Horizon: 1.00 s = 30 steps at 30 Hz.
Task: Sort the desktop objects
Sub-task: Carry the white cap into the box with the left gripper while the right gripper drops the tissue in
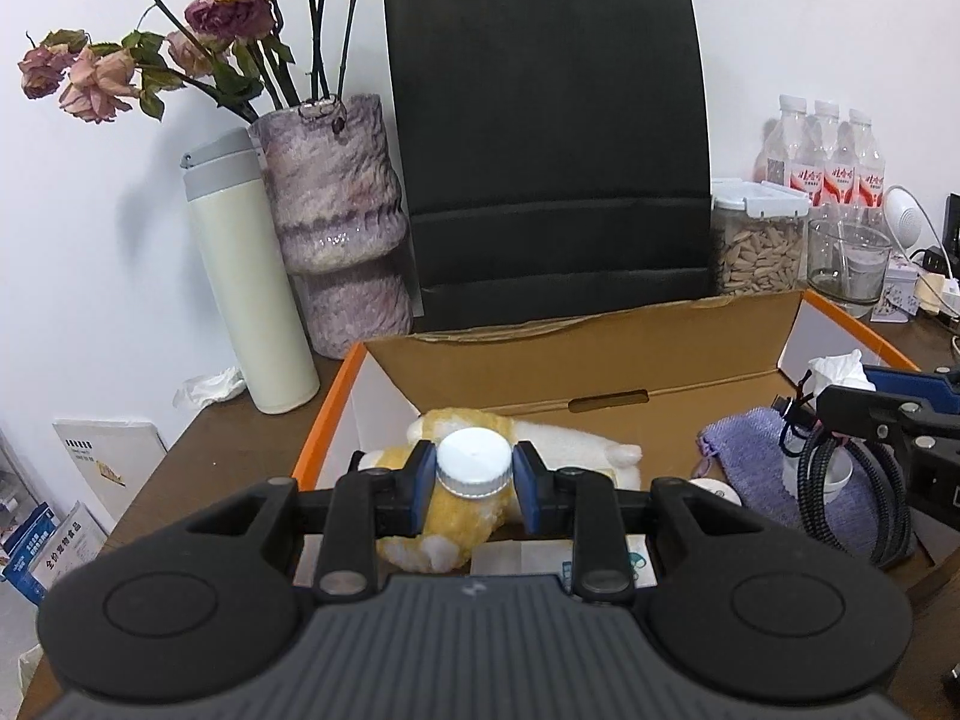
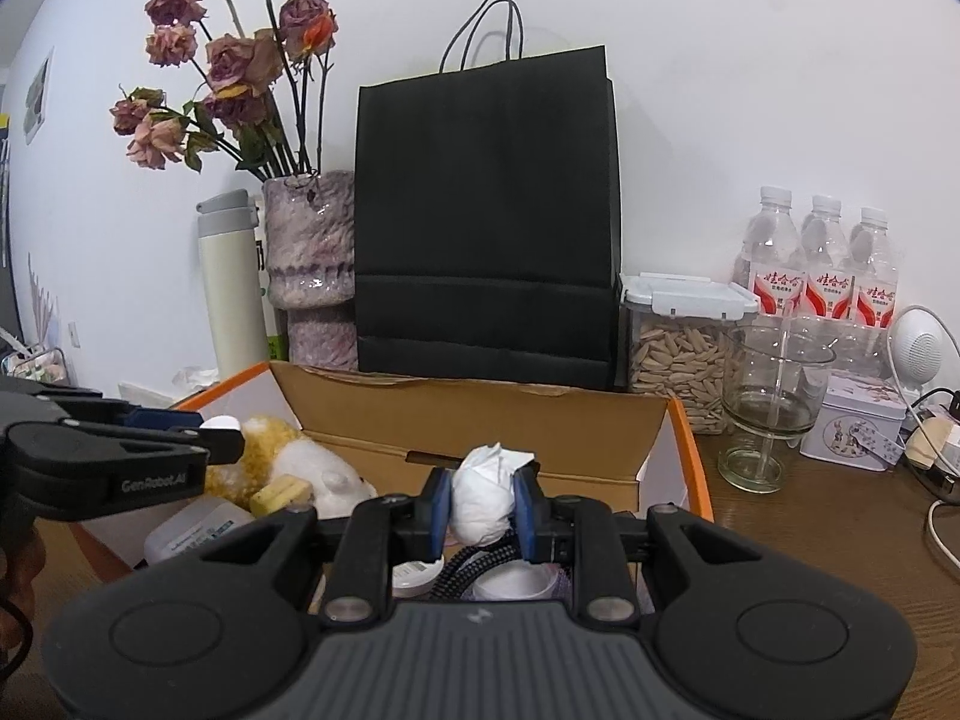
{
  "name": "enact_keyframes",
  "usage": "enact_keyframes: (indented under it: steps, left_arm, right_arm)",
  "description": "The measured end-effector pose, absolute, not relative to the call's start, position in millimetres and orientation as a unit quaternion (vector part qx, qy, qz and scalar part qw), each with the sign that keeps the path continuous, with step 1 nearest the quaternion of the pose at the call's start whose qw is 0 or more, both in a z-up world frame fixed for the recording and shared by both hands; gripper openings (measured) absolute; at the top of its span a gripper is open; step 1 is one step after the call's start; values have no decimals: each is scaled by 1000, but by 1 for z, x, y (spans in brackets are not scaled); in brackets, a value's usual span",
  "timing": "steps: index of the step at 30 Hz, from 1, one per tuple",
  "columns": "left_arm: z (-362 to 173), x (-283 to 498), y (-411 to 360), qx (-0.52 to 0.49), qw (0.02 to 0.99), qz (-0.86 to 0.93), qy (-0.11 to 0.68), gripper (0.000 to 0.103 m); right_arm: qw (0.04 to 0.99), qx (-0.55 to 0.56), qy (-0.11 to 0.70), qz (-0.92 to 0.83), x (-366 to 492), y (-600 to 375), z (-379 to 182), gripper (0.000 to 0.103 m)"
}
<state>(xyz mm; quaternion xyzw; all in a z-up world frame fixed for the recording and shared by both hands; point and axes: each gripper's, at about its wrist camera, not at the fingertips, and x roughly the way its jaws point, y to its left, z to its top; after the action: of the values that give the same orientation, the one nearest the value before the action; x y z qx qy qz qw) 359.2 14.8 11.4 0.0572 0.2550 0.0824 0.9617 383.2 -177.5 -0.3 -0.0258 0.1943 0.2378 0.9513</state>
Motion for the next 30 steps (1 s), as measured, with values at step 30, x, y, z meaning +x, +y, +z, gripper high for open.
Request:
enact_keyframes:
  steps: [30]
  left_arm:
    - [7,362,13,66,958,88,266,37]
  right_arm:
    - [951,-29,200,235,384,-177,-7,27]
